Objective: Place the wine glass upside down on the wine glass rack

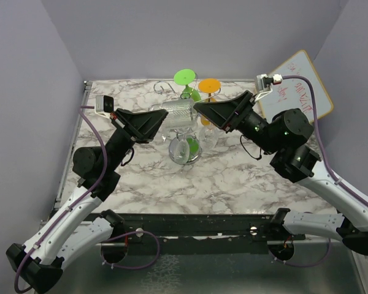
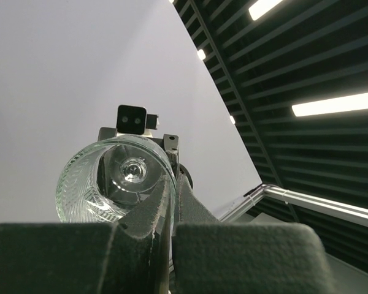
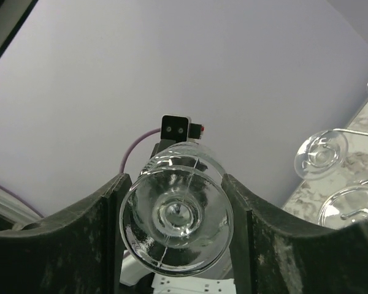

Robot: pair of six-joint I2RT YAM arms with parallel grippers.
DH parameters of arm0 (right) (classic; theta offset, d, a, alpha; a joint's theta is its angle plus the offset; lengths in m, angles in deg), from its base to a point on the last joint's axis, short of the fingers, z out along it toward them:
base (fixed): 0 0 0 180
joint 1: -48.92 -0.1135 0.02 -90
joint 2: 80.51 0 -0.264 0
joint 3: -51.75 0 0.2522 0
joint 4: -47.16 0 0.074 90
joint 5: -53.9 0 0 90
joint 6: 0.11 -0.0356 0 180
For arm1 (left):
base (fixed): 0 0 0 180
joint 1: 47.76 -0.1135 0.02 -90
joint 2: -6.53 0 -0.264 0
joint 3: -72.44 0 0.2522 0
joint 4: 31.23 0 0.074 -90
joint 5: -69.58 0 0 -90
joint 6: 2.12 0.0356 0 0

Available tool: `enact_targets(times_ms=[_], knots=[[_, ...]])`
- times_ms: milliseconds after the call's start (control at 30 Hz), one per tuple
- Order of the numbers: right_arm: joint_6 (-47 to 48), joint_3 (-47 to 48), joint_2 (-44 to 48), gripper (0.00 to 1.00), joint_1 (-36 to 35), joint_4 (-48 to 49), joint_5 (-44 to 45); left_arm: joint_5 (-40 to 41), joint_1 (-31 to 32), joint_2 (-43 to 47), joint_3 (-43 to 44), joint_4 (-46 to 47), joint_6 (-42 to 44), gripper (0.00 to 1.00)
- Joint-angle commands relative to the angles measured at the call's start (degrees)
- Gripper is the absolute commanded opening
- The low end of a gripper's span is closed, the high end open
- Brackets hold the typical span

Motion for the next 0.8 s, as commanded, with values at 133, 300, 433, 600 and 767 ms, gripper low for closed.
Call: enact_targets(times_ms=[133, 300, 433, 600, 767], knots=[[3.64, 2.86, 1.5, 0.33, -0.24, -5.33, 2.25, 0.68, 0.13, 1.92, -1.58, 2.79, 0.73, 0.0], [7.56, 8.77, -0.29, 0.2, -0.2, -12.55, 1.25, 0.69, 0.17, 4.31, -3.93, 2.71, 3.89, 0.28], [8.68, 13.51, -2.01, 0.1, -0.22, -18.39, -1.62, 0.93, 0.12, 7.21, -6.14, 2.33, 6.07, 0.43], [6.39, 16.93, -3.93, 0.03, -0.22, -25.58, -6.38, 0.55, 0.12, 9.73, -8.25, 0.02, 6.92, 0.49], [4.64, 17.59, -5.17, 0.01, -0.17, -30.95, -11.17, 0.65, 0.12, 12.58, -6.58, -8.71, 12.92, 0.58]])
